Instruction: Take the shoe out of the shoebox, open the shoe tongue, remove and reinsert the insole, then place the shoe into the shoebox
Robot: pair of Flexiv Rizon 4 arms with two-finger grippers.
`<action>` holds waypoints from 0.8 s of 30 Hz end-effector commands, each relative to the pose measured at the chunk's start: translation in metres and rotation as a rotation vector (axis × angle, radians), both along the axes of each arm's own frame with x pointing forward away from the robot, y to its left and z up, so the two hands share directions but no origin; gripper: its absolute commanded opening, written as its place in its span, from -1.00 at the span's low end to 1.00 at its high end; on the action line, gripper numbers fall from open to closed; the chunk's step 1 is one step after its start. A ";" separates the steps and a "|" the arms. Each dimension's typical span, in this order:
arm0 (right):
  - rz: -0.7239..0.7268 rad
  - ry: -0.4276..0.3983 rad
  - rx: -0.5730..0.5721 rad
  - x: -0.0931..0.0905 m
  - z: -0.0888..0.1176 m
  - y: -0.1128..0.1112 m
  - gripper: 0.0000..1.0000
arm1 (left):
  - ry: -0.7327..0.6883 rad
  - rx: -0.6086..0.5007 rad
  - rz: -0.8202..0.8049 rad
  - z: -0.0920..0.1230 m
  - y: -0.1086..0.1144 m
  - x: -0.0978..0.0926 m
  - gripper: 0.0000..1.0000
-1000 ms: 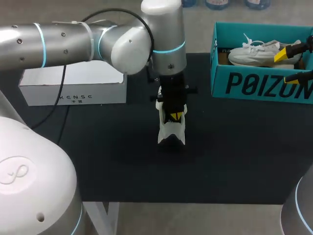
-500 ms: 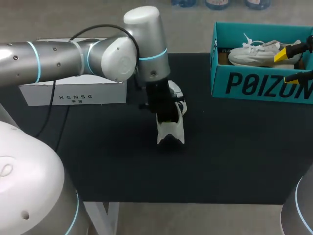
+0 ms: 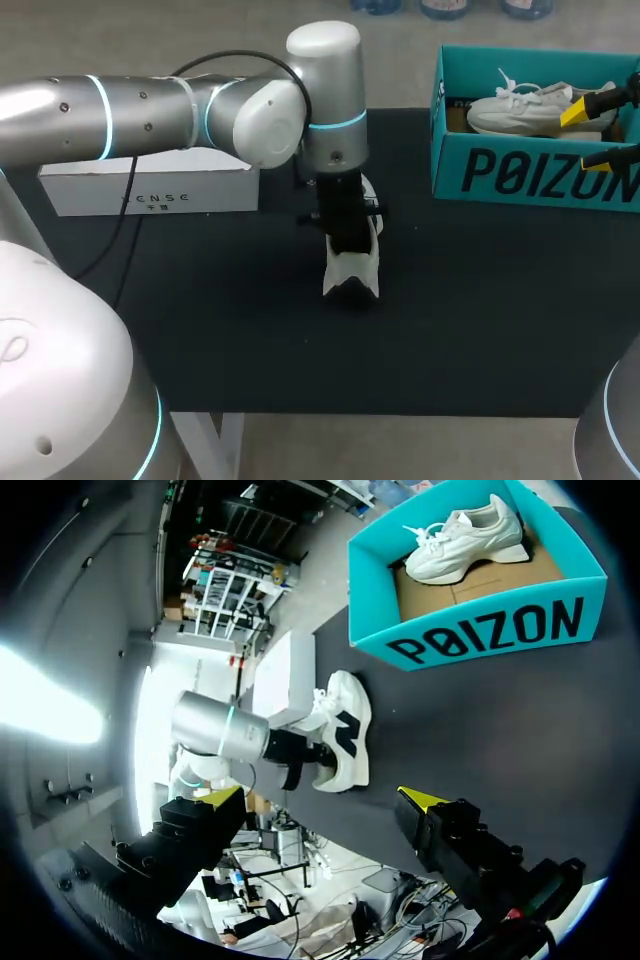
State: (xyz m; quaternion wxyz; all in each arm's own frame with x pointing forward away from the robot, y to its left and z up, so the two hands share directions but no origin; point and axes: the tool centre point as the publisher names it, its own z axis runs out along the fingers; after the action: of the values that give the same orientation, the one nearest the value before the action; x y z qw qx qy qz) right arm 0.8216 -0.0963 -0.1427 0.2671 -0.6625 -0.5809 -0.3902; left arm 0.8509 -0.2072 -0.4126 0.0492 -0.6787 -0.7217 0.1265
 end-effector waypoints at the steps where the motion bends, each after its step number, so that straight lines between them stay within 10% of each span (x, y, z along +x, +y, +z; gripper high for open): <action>1: -0.001 0.000 -0.003 0.000 0.000 0.000 1.00 | -0.028 0.026 0.029 0.002 -0.002 -0.005 -1.00; 7: -0.001 0.000 -0.003 0.000 0.000 0.000 1.00 | -0.085 0.019 0.009 0.024 -0.006 -0.003 -1.00; 19: -0.001 0.000 -0.003 0.000 0.000 0.000 1.00 | -0.034 0.040 -0.005 -0.016 -0.009 -0.001 -1.00; 24: -0.001 0.000 -0.003 0.000 0.000 0.000 1.00 | -0.033 0.046 0.019 0.003 -0.007 0.004 -1.00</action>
State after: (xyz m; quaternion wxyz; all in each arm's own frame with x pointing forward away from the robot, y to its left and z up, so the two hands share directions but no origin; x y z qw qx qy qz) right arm 0.8216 -0.0962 -0.1427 0.2671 -0.6625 -0.5810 -0.3902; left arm 0.8488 -0.2138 -0.4104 0.0504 -0.6723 -0.7315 0.1018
